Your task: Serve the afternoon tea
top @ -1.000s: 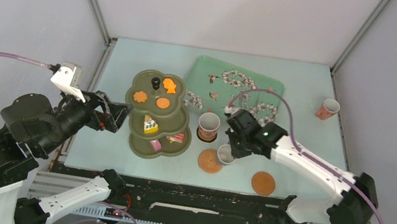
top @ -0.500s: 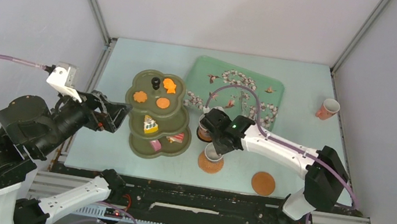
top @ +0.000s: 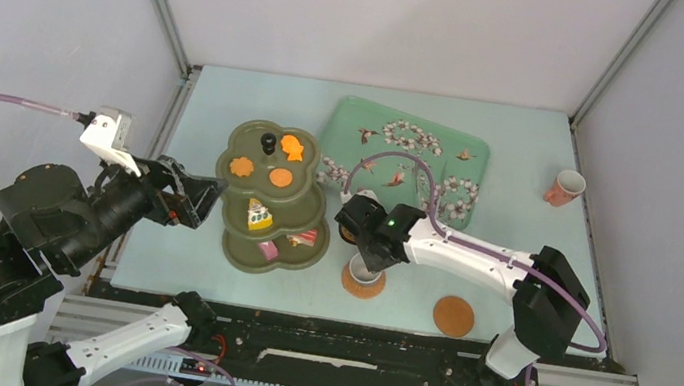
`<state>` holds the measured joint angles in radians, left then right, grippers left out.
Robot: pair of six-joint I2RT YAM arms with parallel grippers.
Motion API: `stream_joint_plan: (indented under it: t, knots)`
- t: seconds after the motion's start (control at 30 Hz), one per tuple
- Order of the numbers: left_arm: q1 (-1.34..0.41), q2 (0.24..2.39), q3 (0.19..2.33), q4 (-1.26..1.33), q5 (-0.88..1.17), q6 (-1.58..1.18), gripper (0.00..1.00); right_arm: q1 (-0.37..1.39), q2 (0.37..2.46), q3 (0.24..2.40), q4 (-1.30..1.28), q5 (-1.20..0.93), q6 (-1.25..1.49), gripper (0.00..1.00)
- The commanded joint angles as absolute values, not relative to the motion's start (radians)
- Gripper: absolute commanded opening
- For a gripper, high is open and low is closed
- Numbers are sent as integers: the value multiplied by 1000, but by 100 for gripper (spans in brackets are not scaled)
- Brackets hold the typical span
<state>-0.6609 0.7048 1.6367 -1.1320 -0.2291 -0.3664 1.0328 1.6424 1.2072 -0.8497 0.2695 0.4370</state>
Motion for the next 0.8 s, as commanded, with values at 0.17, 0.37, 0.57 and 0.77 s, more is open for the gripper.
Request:
stream_joint_plan:
  t: [0.17, 0.37, 0.57, 0.77]
  knots:
    - [-664, 719, 1664, -1132, -240, -352, 98, 1043, 1515, 1290, -904, 327, 466, 50]
    - [-663, 720, 1640, -1111, -230, -346, 98, 994, 1260, 1253, -984, 444, 551, 59]
    - [-664, 730, 1647, -1110, -225, -325, 98, 702, 1087, 1012, -1194, 342, 949, 55]
    - [-664, 735, 1637, -1103, -215, -319, 98, 618, 1015, 722, -1138, 177, 1134, 42]
